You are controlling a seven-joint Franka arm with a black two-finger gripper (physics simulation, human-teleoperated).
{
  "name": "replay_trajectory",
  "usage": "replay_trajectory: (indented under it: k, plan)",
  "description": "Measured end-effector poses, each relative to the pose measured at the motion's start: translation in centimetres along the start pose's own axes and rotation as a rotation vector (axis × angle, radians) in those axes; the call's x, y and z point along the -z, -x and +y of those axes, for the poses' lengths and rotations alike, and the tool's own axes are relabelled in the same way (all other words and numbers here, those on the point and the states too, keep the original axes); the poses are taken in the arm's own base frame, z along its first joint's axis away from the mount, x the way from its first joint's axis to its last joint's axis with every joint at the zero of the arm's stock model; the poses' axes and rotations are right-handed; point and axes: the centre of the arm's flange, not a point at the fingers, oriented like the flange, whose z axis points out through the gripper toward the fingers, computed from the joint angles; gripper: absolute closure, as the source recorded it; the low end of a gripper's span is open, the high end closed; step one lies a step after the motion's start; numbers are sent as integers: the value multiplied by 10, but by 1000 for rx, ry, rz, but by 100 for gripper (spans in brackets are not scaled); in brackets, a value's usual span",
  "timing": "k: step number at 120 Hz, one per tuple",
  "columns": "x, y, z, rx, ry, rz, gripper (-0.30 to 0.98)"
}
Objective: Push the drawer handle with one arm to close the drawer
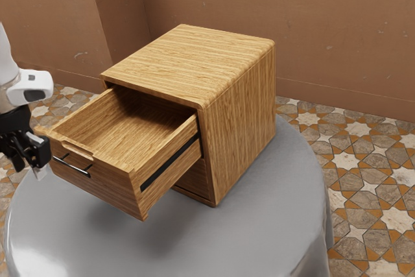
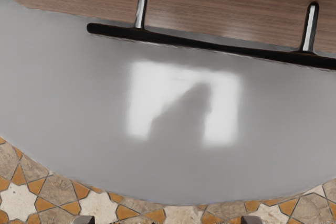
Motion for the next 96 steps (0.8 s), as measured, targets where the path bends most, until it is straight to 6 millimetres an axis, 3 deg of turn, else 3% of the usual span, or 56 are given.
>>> replay_trajectory:
  k: [22,42,96]
  plan:
    - [-23,5,0,21,1,-13,49]
    - [-42,-15,3,41,12,-43,59]
    - [-53,-57,8,89,35,-23,68]
